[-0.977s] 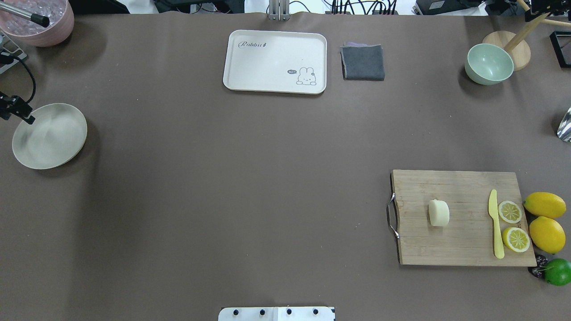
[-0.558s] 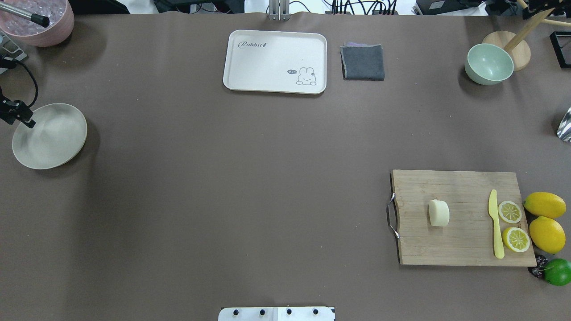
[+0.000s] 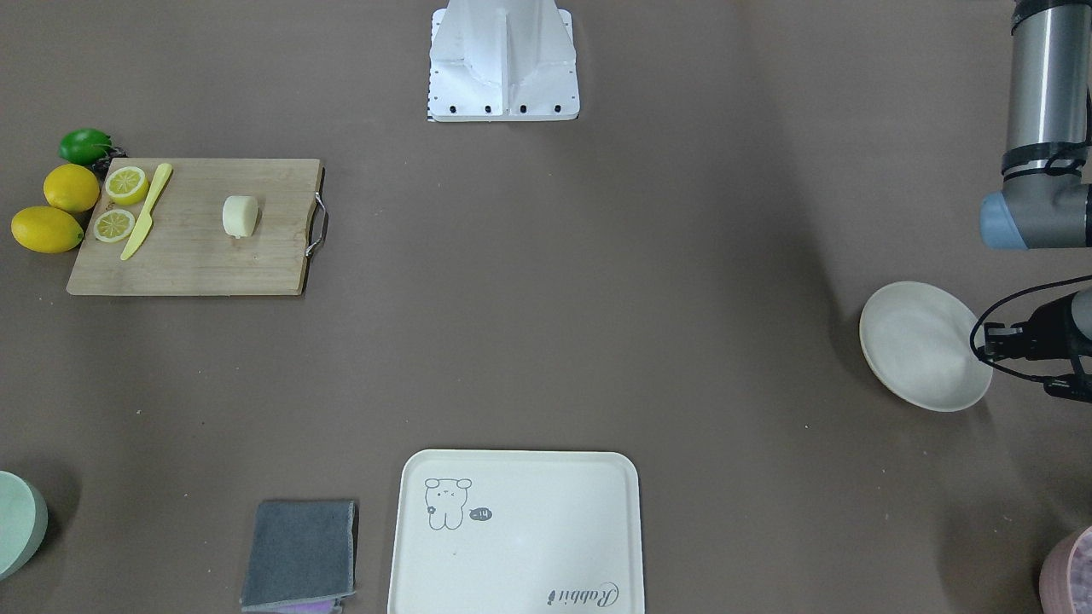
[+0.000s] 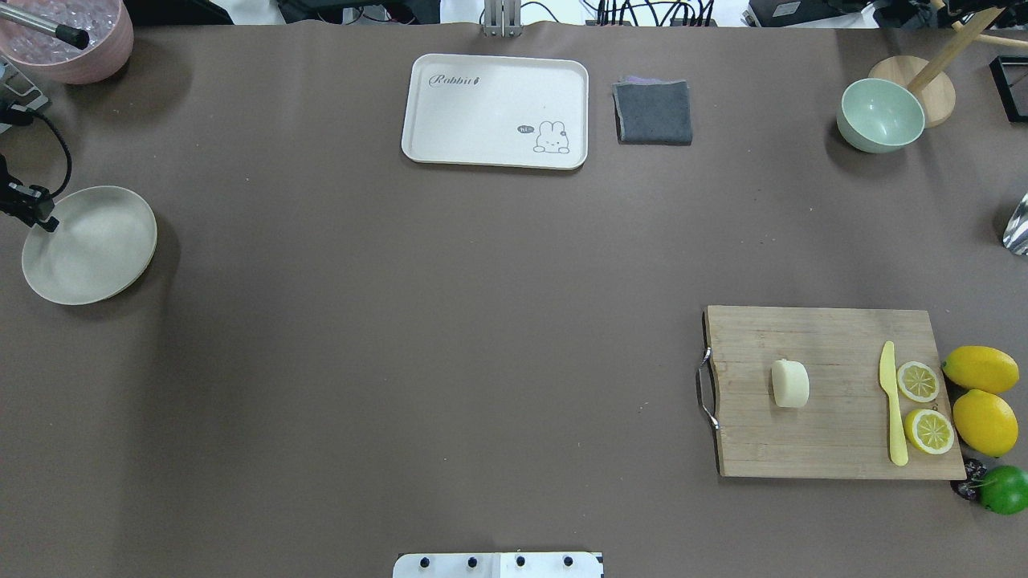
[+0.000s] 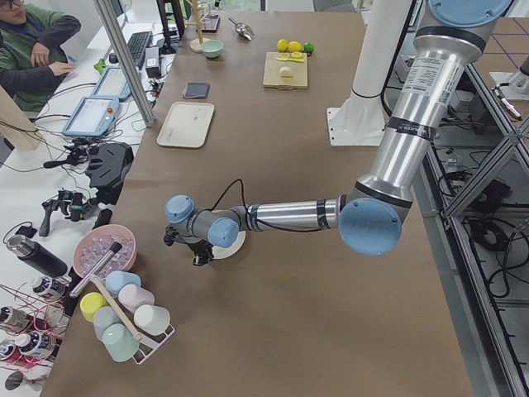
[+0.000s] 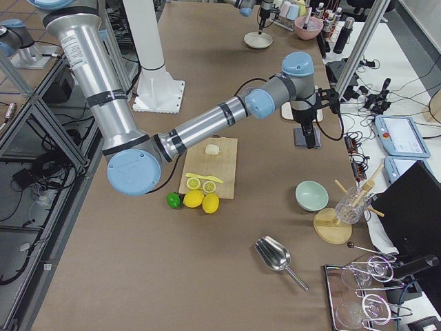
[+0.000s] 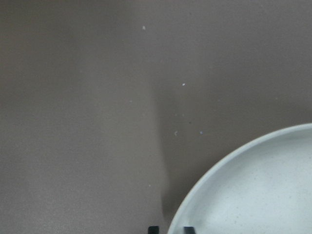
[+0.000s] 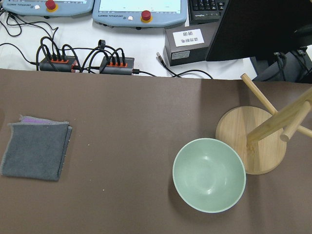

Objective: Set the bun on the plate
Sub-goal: 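Reach the left gripper down to the rim of the white plate, then drag the white plate with the left gripper toward the table center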

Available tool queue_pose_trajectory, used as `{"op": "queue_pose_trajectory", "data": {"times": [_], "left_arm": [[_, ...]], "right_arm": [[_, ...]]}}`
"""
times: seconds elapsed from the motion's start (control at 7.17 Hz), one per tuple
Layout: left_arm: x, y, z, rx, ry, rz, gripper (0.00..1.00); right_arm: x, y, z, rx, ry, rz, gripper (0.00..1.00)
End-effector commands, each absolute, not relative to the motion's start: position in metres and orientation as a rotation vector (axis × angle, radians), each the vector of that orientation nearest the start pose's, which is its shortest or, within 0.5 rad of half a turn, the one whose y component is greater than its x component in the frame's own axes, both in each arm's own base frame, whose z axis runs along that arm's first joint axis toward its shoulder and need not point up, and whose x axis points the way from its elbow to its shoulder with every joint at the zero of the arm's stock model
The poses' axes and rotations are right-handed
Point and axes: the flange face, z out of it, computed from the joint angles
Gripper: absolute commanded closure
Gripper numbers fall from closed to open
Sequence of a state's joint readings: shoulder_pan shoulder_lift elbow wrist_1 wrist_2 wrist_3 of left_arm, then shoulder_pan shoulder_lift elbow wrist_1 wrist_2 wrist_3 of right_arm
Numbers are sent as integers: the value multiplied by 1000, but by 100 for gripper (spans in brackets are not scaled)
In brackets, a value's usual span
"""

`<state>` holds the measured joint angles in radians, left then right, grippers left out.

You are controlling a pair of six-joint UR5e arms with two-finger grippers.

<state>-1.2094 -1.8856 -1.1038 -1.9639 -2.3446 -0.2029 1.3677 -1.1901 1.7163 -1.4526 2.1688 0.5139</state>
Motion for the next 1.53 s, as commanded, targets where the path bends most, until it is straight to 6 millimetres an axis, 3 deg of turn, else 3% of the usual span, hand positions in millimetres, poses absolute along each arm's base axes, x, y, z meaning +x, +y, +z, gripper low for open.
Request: {"op": "queue_pose_trajectory", "data": {"times": [0.0,0.28,0.56,0.7,0.84,1.26,1.4], "left_arm": [[165,-621,647,43,838,258,100],[143,-644,599,81,960,227,100],[148,-668,516,99,1046,137,100],[157,-673,484,94,1087,118,100],[174,-676,445,103,1119,92,100],[271,-636,366,85,1230,-3,100],[333,-604,338,106,1236,-34,100]], "right_arm": [[-49,-632,356,400,-750,102,0],[-57,-634,353,403,-747,90,0],[-64,-637,342,409,-758,84,0],[-64,-638,332,425,-762,82,0],[-65,-639,330,428,-763,80,0],[-69,-638,327,425,-770,72,0],[-68,-638,328,424,-773,72,0]]}}
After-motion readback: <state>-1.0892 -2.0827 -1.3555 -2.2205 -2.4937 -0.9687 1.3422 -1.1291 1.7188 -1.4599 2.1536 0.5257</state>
